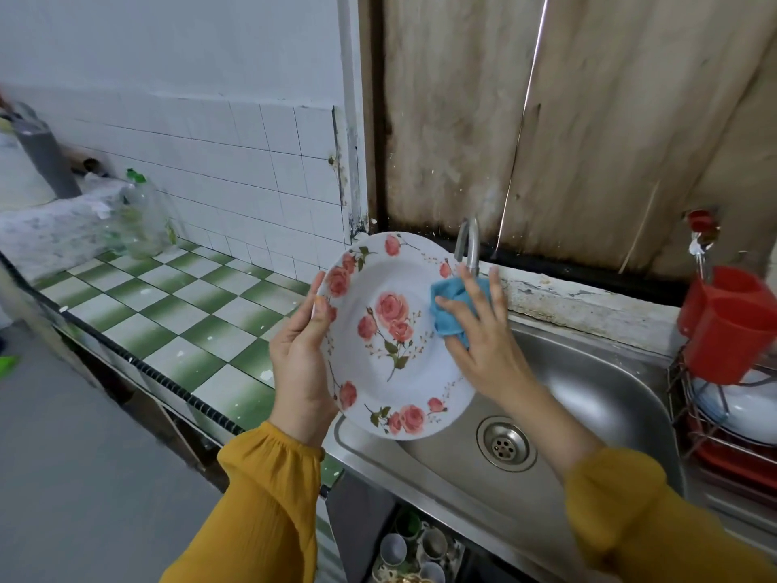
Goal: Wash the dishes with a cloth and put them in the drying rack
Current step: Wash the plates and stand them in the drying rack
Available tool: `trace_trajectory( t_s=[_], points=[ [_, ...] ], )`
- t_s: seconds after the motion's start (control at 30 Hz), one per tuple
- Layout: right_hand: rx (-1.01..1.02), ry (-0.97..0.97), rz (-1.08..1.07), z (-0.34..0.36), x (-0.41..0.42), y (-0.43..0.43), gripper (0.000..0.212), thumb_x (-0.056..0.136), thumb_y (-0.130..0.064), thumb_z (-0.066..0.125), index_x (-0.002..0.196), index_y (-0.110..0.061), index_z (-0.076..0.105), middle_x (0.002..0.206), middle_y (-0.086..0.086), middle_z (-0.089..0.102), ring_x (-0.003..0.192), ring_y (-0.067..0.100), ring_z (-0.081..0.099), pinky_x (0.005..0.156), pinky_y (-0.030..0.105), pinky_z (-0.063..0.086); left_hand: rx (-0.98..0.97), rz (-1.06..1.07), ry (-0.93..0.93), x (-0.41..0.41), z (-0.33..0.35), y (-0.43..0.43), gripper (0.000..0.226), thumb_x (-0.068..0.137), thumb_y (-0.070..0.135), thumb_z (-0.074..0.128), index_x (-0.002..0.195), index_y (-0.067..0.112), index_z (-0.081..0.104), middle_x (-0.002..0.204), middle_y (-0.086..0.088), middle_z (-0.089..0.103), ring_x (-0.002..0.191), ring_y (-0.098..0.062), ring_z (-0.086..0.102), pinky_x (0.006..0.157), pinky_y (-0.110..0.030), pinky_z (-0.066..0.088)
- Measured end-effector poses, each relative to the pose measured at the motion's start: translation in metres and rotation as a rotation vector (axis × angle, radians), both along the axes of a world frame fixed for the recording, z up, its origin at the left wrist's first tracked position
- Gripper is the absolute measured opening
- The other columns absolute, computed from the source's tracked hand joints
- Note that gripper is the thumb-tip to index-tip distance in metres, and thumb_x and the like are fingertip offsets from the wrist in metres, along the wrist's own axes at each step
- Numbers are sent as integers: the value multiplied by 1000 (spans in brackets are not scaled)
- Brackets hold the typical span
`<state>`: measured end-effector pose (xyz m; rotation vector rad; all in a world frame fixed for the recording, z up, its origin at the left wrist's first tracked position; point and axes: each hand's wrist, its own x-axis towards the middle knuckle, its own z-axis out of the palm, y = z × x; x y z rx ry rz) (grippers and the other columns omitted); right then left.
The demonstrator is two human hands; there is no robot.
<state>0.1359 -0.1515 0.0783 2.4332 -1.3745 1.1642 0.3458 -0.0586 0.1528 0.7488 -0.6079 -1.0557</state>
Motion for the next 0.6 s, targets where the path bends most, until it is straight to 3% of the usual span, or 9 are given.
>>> trace_trajectory(
  t_s=[0.1,0.2,0.27,0.33,0.4,0.47,0.53,0.6],
  points=[
    [-84,-72,-14,30,15,-7,33,95,-35,46,125,-21,47,163,4,2,149,33,-15,118,54,-5,-72,-49,-86,-15,0,2,31,87,15,57,117,14,65,115,7,71,101,-14,69,86,-31,58],
    [-98,-120,118,32,49,9,35,98,-40,42,128,-22,40,162,-4,-5,148,31,-18,118,56,-5,-129,-67,-163,-24,2,2,34,92,11,52,125,18,57,97,17,74,95,-7,70,83,-23,57],
    [-118,-76,226,21,63,19,39,98,-37,43,133,-20,37,161,-5,-3,149,32,-14,119,57,-2,-141,-56,-195,-21,1,0,35,85,18,57,120,17,63,104,11,74,108,-14,67,92,-29,54],
    [-165,-68,124,14,62,14,43,96,-36,46,135,-21,34,162,-3,-2,149,32,-13,120,56,-3,-143,-54,-183,-16,-2,-2,33,82,19,59,112,23,71,112,1,72,112,-20,65,93,-31,54],
    [-130,-259,-91,20,62,3,50,93,-37,44,139,-26,28,162,-2,-6,148,30,-16,118,53,-7,-140,-48,-181,-13,-8,-3,28,82,21,61,103,32,76,121,-5,69,116,-23,63,95,-34,53],
    [-45,-578,-200,35,72,2,57,94,-35,43,145,-30,19,162,0,-9,147,31,-19,118,53,-8,-152,-28,-253,-17,-10,-2,28,84,24,62,108,28,74,123,-1,68,121,-20,60,102,-40,48],
    [8,-696,-103,45,90,11,57,98,-35,40,149,-34,13,161,-5,-12,147,29,-21,118,51,-10,-169,-6,-327,-23,-9,-3,34,85,23,60,117,17,68,118,10,69,120,-13,59,105,-38,46],
    [-19,-549,144,37,104,25,52,102,-37,36,150,-32,16,161,-4,-10,149,29,-17,120,50,-9,-183,-5,-282,-25,-6,-7,35,84,17,58,119,19,64,112,10,71,113,-9,63,100,-30,49]
  ],
)
